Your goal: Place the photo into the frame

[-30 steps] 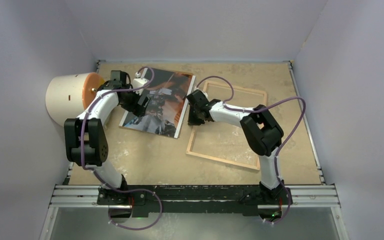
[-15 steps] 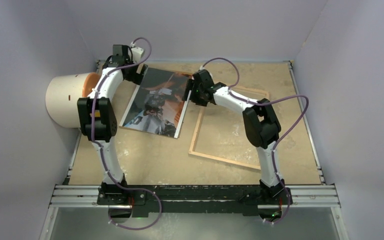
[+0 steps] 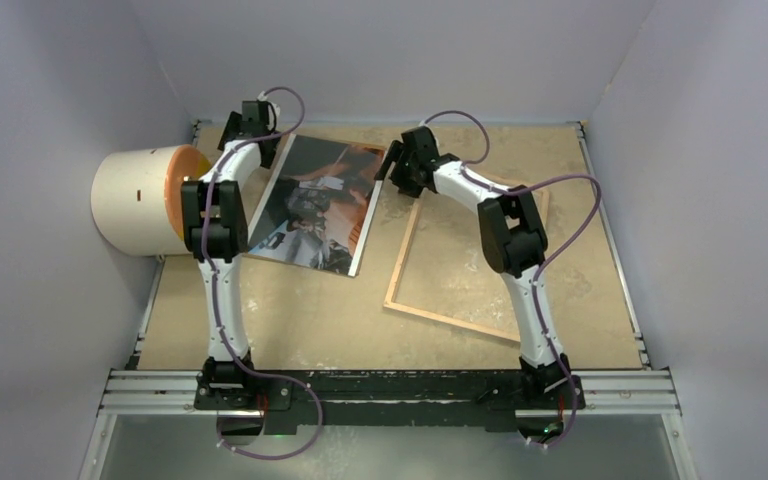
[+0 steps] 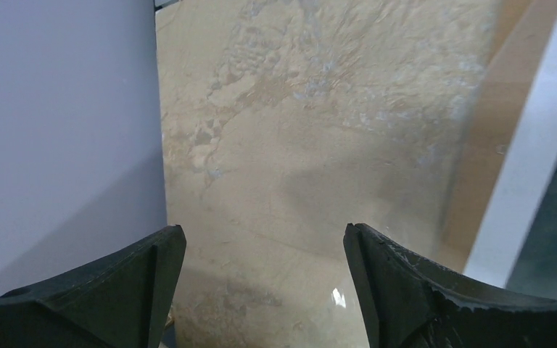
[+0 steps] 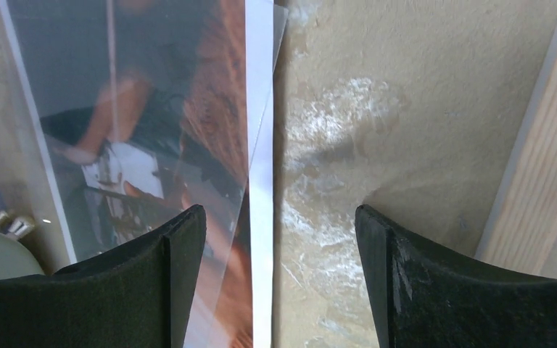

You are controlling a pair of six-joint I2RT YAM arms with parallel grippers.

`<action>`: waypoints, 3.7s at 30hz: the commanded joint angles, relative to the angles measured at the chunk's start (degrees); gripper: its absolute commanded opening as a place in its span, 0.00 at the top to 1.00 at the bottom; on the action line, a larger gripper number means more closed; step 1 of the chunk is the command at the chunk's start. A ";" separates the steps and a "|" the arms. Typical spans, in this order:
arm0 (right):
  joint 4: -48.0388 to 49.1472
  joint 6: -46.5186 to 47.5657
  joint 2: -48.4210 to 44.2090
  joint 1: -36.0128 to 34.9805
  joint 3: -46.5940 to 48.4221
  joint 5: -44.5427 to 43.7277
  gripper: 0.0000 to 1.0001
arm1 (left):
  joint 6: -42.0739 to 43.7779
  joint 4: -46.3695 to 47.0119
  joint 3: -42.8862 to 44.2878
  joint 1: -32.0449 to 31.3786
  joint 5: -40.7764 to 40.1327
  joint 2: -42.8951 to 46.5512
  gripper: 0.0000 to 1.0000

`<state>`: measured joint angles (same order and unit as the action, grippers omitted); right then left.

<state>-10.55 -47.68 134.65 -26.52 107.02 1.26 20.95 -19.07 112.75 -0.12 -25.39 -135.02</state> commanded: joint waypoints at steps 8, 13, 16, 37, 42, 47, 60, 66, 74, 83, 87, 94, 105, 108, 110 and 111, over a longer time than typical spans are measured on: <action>6.51 -10.06 7.57 4.67 2.14 5.55 0.29 | 1.70 -1.92 2.66 0.12 -0.55 -6.09 0.14; 14.02 -16.03 9.78 5.87 2.34 11.02 0.36 | 3.15 -3.52 -1.44 0.12 3.14 -5.58 0.14; 15.41 -17.46 11.16 5.87 3.65 11.92 0.38 | 3.81 -3.66 -4.27 0.12 5.39 -4.62 0.14; 22.97 -18.26 7.18 5.87 -1.48 13.87 0.61 | 4.50 -6.88 -14.17 0.12 15.70 0.85 0.18; 26.87 -19.41 3.93 5.87 -4.59 15.83 0.65 | 4.45 -6.97 -15.74 0.12 16.18 1.07 0.19; 31.76 -20.77 0.50 5.77 -7.33 17.09 0.65 | 4.97 -6.68 -16.92 0.12 15.81 1.34 0.20; 34.79 -22.38 2.10 4.91 -3.69 21.04 0.64 | 5.79 -6.85 -17.12 0.12 15.63 1.67 0.20; 34.45 -22.59 5.66 3.15 -0.49 22.08 0.60 | 5.81 -7.31 -17.21 0.12 15.97 1.77 0.21; 32.81 -21.82 7.93 2.31 0.82 20.52 0.68 | 6.62 -8.28 -16.80 0.12 16.33 2.41 0.21; 29.00 -17.04 2.02 2.48 2.33 22.21 1.00 | 7.19 -13.30 -11.08 2.21 15.60 4.58 0.11; 24.41 -12.57 -4.98 3.23 2.74 23.09 1.00 | 7.83 -17.24 -7.30 2.53 16.89 9.01 0.05; 2.31 -3.15 -21.15 8.50 -4.84 27.20 1.00 | 9.26 -23.18 -7.46 0.99 20.37 16.47 0.00; -16.94 17.12 -47.67 27.73 -35.56 24.86 1.00 | 10.78 -21.57 -19.68 -15.17 20.13 24.98 0.00; -19.37 20.21 -47.16 29.06 -36.07 21.08 1.00 | 10.85 -21.75 -19.43 -17.96 19.85 24.10 0.00; -20.02 21.47 -45.24 29.14 -35.34 19.16 1.00 | 10.94 -20.96 -19.45 -19.25 20.03 23.77 0.00; -20.27 21.90 -43.99 29.12 -34.78 18.42 1.00 | 11.01 -20.31 -19.64 -19.67 20.43 23.68 0.00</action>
<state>-27.03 -31.94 89.14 3.20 70.67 22.61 31.16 -40.56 93.19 -19.18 -5.54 -111.18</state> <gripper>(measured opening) 0.005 0.996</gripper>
